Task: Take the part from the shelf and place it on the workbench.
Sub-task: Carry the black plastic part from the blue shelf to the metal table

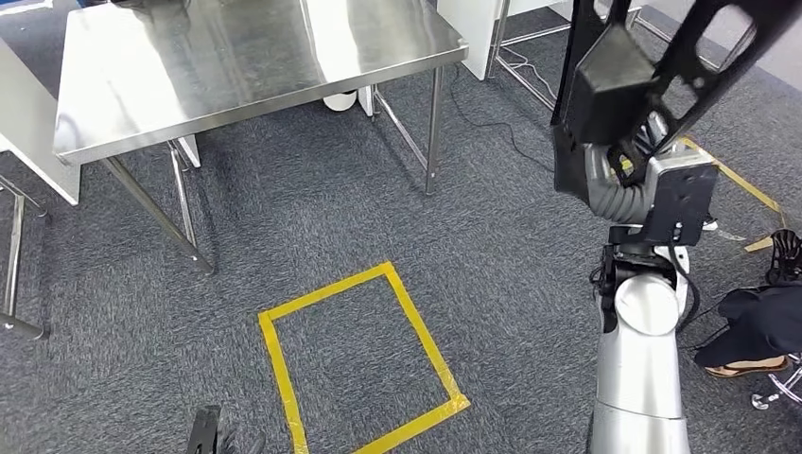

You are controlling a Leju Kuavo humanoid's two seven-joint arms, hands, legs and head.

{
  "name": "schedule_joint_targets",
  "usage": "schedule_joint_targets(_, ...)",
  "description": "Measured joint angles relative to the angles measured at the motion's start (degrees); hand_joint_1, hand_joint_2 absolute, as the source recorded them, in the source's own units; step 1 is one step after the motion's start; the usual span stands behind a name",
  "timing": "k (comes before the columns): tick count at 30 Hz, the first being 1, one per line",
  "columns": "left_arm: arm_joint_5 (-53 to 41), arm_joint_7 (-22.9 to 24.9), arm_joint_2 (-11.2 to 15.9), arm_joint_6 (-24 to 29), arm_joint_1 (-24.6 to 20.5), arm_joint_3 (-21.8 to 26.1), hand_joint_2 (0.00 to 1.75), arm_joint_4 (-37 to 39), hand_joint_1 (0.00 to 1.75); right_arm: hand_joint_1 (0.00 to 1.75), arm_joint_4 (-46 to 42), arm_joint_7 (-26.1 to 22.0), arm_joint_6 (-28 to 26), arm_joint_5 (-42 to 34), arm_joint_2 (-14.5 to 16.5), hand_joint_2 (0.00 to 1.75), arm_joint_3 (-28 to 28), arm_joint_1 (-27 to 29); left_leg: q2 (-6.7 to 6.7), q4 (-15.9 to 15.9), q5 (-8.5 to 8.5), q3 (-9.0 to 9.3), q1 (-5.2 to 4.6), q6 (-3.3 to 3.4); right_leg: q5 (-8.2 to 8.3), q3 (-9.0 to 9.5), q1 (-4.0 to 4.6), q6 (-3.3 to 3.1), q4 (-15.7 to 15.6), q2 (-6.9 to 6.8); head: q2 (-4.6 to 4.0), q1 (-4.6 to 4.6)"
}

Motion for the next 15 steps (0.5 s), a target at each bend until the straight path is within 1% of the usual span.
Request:
schedule_joint_targets(1, 0.00, -0.04, -0.13, 0.13, -0.22, 0.00, 1.75, -0.06, 0.00, 1.75, -0.29, 0.23, 0.14, -0.36, 0.03, 1.75, 0.03, -0.13, -0.10, -0.26, 0.11, 0.19, 0.09, 0.26, -0.12, -0.06, 0.00, 0.28, 0.09, 0.12, 0.00, -0.01)
schedule_joint_targets(2, 0.02, -0.24, -0.28, 0.13, -0.38, 0.01, 1.75, -0.14, 0.00, 1.75, -0.53, 0.38, 0.26, -0.68, 0.05, 1.75, 0.05, -0.24, -0.20, -0.58, 0.26, 0.41, 0.21, 0.56, -0.48, -0.33, 0.00, 0.51, 0.65, 0.61, 0.00, 0.03)
schedule_joint_targets(3, 0.03, -0.63, -0.40, -0.03, -0.56, 0.02, 1.75, -0.25, 0.00, 1.75, -0.75, 0.46, 0.32, -0.90, 0.05, 1.75, 0.05, -0.36, -0.28, -0.89, 0.43, 0.62, 0.38, 0.90, -1.29, -1.15, 0.00, 0.58, 2.26, 1.39, 0.00, 0.09)
schedule_joint_targets(4, 0.05, -1.17, -0.52, -0.37, -0.74, 0.02, 1.75, -0.34, 0.00, 1.75, -0.90, 0.46, 0.34, -1.05, 0.05, 1.75, 0.05, -0.43, -0.38, -1.06, 0.53, 0.76, 0.53, 1.16, -2.55, -2.66, -0.08, 0.51, 5.14, 2.27, 0.00, 0.16)
schedule_joint_targets(5, 0.06, -1.79, -0.58, -0.77, -0.94, 0.03, 1.75, -0.43, 0.00, 1.75, -0.97, 0.43, 0.37, -1.15, 0.04, 1.75, 0.04, -0.45, -0.58, -1.10, 0.55, 0.76, 0.51, 1.32, -3.98, -4.51, -0.12, 0.39, 8.84, 2.98, 0.00, 0.27)
schedule_joint_targets(6, 0.02, -2.35, -0.63, -1.14, -1.08, 0.03, 1.75, -0.46, 0.00, 1.75, -1.01, 0.42, 0.40, -1.16, 0.05, 1.75, 0.04, -0.40, -0.81, -1.09, 0.54, 0.76, 0.51, 1.42, -5.21, -6.49, -0.15, 0.35, 12.62, 3.34, 0.00, 0.34)
schedule_joint_targets(7, -0.05, -2.76, -0.69, -1.45, -1.14, 0.02, 1.75, -0.48, 0.00, 1.75, -1.01, 0.41, 0.43, -1.15, 0.05, 1.75, 0.03, -0.33, -1.11, -1.08, 0.53, 0.76, 0.50, 1.43, -5.81, -7.93, -0.18, 0.51, 15.23, 3.48, 0.00, 0.38)
schedule_joint_targets(8, -0.20, -3.05, -0.76, -1.68, -1.14, 0.02, 1.75, -0.48, 0.00, 1.75, -1.01, 0.40, 0.48, -1.12, 0.06, 1.75, 0.03, -0.32, -1.42, -1.06, 0.52, 0.76, 0.51, 1.42, -5.49, -8.38, -0.23, 0.85, 15.73, 3.53, 0.00, 0.46)
schedule_joint_targets(9, -0.39, -3.23, -0.84, -1.82, -1.14, 0.00, 1.75, -0.48, 0.00, 1.75, -1.02, 0.38, 0.55, -1.08, 0.07, 1.75, 0.02, -0.38, -1.71, -1.03, 0.51, 0.80, 0.54, 1.39, -4.31, -7.70, -0.33, 1.34, 13.94, 3.55, 0.00, 0.48)
schedule_joint_targets(11, -0.76, -3.37, -0.96, -1.93, -1.19, -0.04, 1.75, -0.48, 0.00, 1.75, -1.03, 0.30, 0.74, -0.95, 0.09, 1.75, -0.01, -0.72, -2.23, -0.85, 0.39, 0.82, 0.54, 1.11, -0.96, -4.33, -0.68, 2.25, 6.17, 3.62, 0.00, 0.56)
schedule_joint_targets(12, -0.91, -3.39, -0.99, -1.92, -1.22, -0.06, 1.75, -0.48, 0.00, 1.75, -1.03, 0.25, 0.84, -0.84, 0.15, 1.75, -0.02, -0.88, -2.45, -0.69, 0.28, 0.76, 0.45, 0.86, 0.27, -2.78, -0.77, 2.30, 2.86, 3.71, 0.00, 0.55)
schedule_joint_targets(13, -1.02, -3.39, -0.99, -1.91, -1.24, -0.07, 1.75, -0.48, 0.00, 1.75, -1.03, 0.20, 0.90, -0.74, 0.22, 1.75, -0.03, -0.98, -2.61, -0.55, 0.20, 0.66, 0.34, 0.59, 0.91, -1.84, -0.77, 2.11, 0.87, 3.79, 0.00, 0.52)
schedule_joint_targets(14, -1.10, -3.39, -0.99, -1.90, -1.22, -0.07, 1.75, -0.48, 0.00, 1.75, -1.03, 0.16, 0.93, -0.64, 0.27, 1.75, -0.07, -1.03, -2.71, -0.48, 0.18, 0.55, 0.27, 0.32, 1.07, -1.52, -0.66, 1.72, 0.22, 3.86, 0.00, 0.50)
schedule_joint_targets(15, -1.13, -3.38, -0.98, -1.88, -1.19, -0.07, 1.75, -0.48, 0.00, 1.75, -1.04, 0.14, 0.96, -0.57, 0.35, 1.75, -0.11, -1.04, -2.77, -0.47, 0.18, 0.49, 0.30, 0.09, 1.18, -1.42, -0.56, 1.23, 0.21, 3.88, 0.00, 0.46)
